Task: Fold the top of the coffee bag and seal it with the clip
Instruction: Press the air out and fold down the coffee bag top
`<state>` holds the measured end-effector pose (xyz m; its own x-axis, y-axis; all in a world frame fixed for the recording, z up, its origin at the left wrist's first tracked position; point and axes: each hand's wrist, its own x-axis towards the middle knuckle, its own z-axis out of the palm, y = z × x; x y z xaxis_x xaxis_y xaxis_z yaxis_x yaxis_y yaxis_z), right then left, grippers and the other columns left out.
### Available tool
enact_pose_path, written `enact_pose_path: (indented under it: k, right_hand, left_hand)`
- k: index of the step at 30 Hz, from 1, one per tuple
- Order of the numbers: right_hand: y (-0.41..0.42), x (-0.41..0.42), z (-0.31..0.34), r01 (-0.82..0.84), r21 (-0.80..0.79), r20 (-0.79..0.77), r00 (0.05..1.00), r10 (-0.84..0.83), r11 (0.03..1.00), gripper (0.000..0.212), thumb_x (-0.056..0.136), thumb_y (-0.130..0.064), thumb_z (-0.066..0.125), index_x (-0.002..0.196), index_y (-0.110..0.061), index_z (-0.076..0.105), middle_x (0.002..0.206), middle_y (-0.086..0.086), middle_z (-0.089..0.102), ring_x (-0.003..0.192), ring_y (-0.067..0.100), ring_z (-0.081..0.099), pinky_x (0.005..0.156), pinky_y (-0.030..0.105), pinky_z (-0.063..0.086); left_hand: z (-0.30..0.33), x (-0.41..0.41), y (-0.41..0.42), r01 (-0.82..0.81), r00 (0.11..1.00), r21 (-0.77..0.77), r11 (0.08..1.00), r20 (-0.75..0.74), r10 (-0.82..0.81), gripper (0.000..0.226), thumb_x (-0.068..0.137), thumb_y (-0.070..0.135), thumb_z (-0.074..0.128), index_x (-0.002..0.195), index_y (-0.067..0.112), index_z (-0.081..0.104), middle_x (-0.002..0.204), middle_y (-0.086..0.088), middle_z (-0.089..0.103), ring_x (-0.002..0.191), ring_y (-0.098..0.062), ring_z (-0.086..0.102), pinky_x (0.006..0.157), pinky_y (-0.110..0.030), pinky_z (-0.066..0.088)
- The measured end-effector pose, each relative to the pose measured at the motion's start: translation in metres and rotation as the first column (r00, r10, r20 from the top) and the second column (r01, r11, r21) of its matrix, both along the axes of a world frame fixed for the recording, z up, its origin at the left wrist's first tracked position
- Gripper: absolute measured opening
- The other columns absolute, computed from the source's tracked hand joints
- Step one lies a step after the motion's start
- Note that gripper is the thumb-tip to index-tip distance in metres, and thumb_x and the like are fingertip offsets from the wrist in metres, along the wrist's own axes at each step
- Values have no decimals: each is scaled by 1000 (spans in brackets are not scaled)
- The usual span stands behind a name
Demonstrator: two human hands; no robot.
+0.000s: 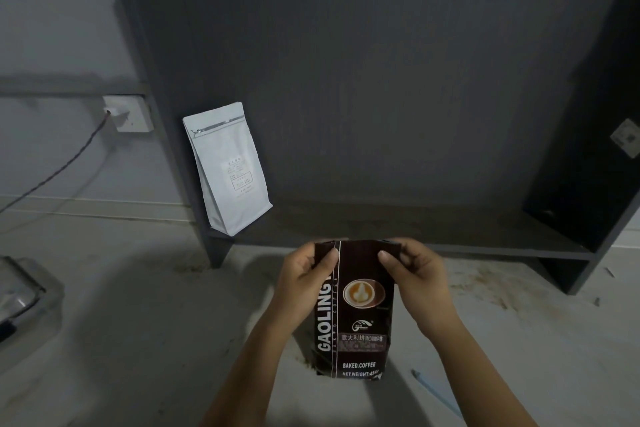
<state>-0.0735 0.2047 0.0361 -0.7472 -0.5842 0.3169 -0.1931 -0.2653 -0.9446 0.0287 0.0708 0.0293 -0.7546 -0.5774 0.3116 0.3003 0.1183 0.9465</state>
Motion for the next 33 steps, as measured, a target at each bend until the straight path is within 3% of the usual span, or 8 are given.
enact_pose_path:
  k: [7,14,17,19,22,23,28,33]
  right_hand:
    - [1,-1,-2,1,6,37,999,-2,1000,32,91,-5,46,73,-19,69,63,-4,72,62,10,65,56,19,54]
    - [11,-3,2,-61,-75,74,995,67,995,25,84,-26,52,72,-17,71,73,-2,75,73,12,68,63,19,53]
    - [15,-5,2,-119,-48,98,988,123,992,41,82,-44,53,58,-14,68,80,6,76,84,18,69,70,21,52]
    - [16,-6,1,-122,5,92,988,121,993,38,83,-33,53,53,-12,64,82,4,76,89,16,68,74,25,49]
    - [16,-7,-4,-122,47,95,989,117,991,15,82,-3,60,68,-7,63,87,-5,75,92,11,67,75,26,49]
    - [16,-7,-6,-149,57,95,985,143,987,9,78,1,62,79,-8,64,93,-4,74,95,12,66,74,24,51]
    - [20,-7,-15,-270,179,171,955,240,946,61,64,-8,78,116,-25,52,117,4,63,106,18,62,83,35,56]
    - [19,-9,-24,-241,244,152,966,209,939,75,62,7,77,121,-29,46,113,6,63,99,18,65,71,33,58]
  left_hand:
    - [0,2,-1,5,999,-40,999,37,-3,14,87,24,52,86,20,66,74,13,75,75,-4,68,68,-16,53]
    - [2,8,-4,42,993,47,998,109,-47,53,81,59,35,70,21,71,81,-3,76,84,-21,69,75,-33,53]
    - [6,10,-7,123,989,31,992,81,-125,51,80,55,42,55,17,66,87,-9,76,92,-31,68,83,-35,52]
    - [6,11,-8,136,984,-8,991,114,-134,39,78,46,50,56,18,66,89,-8,76,93,-30,67,83,-34,52]
    - [2,14,-8,157,980,15,987,123,-158,7,71,21,66,76,17,70,98,-1,75,96,-22,66,77,-23,55]
    - [0,15,-10,165,978,-1,986,129,-163,16,68,15,70,84,17,68,104,-1,73,99,-20,65,79,-24,54]
    - [-10,17,-18,274,937,-54,960,238,-255,73,55,21,82,121,24,50,122,-6,61,113,-20,59,96,-34,48]
    - [-22,12,-15,215,919,-121,969,361,-159,73,47,26,84,111,41,53,109,-2,66,101,-14,65,91,-33,51]
